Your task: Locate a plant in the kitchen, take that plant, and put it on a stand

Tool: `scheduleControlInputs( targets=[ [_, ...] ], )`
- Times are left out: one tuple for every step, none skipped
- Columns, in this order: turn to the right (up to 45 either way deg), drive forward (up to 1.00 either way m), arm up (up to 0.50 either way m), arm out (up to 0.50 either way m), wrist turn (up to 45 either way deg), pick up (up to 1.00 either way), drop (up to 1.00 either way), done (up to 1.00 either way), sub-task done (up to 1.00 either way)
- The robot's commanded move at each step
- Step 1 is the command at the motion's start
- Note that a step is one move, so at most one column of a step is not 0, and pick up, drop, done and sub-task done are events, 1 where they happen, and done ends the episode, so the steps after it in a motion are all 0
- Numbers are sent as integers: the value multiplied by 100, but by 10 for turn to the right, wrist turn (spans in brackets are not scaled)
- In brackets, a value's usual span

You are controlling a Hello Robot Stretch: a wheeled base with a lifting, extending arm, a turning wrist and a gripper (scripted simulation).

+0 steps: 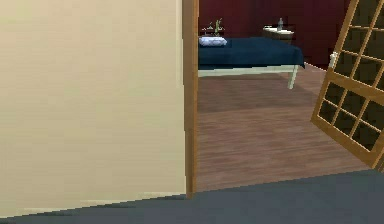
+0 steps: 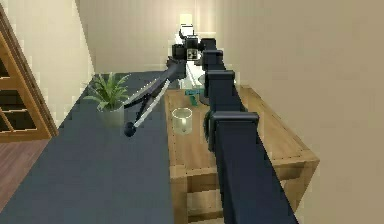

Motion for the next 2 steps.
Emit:
scheduleControlInputs(
  targets=[
    [0, 0, 0, 0, 450, 0, 0, 0, 0],
    [0, 0, 0, 0, 450, 0, 0, 0, 0]
  ],
)
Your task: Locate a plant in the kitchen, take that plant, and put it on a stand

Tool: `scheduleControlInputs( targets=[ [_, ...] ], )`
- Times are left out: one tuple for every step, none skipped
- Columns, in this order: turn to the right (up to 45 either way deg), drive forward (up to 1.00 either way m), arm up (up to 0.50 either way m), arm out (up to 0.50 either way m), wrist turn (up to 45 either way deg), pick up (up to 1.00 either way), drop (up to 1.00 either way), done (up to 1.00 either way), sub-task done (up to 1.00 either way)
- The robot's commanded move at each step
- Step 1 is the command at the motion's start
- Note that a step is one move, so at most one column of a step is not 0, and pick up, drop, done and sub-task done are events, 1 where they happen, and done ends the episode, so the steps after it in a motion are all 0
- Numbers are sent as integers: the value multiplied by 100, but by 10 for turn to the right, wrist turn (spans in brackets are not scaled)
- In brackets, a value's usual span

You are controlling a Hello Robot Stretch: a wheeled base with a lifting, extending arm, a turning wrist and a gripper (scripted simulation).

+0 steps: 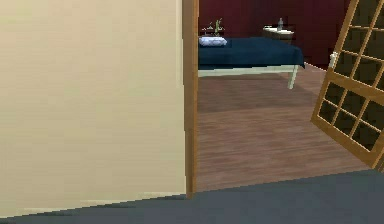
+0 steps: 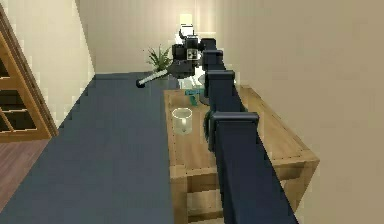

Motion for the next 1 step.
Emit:
scheduleControlInputs(
  targets=[
    [0, 0, 0, 0, 450, 0, 0, 0, 0]
  ],
)
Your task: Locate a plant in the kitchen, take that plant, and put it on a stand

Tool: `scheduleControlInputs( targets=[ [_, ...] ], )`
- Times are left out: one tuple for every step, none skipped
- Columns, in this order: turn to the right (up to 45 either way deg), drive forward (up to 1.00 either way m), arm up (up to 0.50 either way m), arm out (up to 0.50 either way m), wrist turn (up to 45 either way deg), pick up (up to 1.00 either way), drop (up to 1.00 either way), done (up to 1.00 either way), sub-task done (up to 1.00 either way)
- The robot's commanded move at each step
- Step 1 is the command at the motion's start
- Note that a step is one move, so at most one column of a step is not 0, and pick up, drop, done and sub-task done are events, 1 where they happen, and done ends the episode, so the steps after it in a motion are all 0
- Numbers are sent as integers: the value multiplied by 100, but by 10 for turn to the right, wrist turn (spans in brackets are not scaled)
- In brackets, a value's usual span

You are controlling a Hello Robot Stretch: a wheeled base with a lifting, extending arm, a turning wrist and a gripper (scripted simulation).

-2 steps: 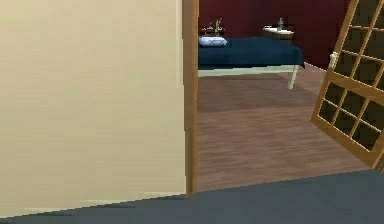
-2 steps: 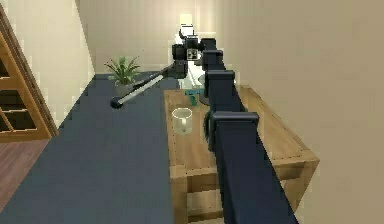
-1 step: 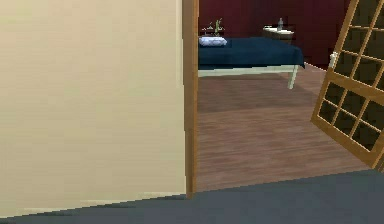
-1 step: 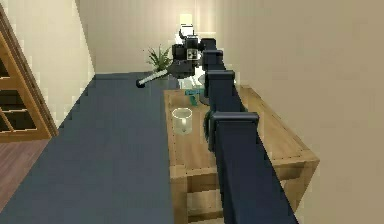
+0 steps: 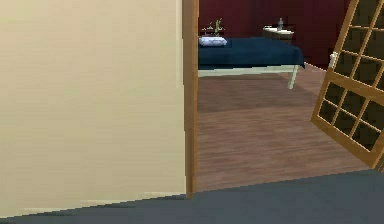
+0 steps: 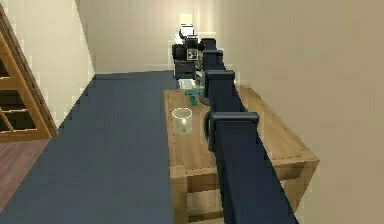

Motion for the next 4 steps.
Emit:
scheduleControlInputs(
  targets=[
    [0, 0, 0, 0, 450, 0, 0, 0, 0],
    [0, 0, 0, 0, 150, 0, 0, 0, 0],
    [0, 0, -28, 0, 0, 0, 0, 0, 0],
    [0, 0, 0, 0, 0, 0, 100, 0, 0]
  ],
)
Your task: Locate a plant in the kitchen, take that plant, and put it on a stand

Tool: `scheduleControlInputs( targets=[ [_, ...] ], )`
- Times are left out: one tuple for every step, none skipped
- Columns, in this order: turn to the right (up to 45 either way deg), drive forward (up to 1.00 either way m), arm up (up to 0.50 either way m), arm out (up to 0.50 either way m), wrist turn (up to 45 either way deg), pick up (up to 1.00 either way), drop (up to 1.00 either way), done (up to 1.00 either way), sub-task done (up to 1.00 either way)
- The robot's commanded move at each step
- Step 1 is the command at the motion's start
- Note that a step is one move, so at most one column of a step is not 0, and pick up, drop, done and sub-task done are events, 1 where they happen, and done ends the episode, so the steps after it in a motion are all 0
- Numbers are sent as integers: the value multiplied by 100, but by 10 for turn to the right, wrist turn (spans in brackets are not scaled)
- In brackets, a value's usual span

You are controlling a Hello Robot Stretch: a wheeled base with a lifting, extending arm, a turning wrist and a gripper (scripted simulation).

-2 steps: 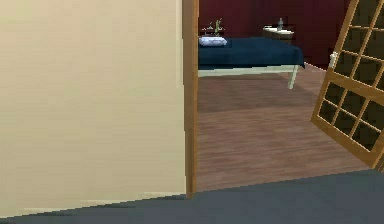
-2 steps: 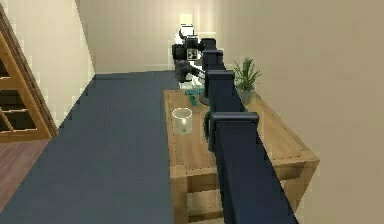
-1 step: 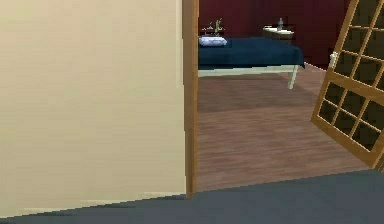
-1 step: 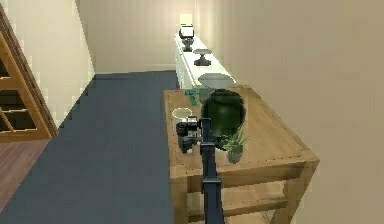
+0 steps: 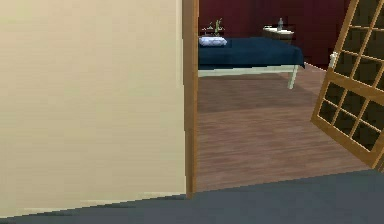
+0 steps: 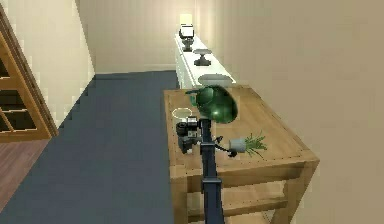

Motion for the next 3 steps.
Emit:
scheduleControlInputs(
  targets=[
    [0, 0, 10, 0, 0, 0, 0, 0, 0],
    [0, 0, 0, -8, 0, 0, 0, 0, 0],
    [0, 0, 0, 0, 0, 0, 0, 100, 0]
  ],
)
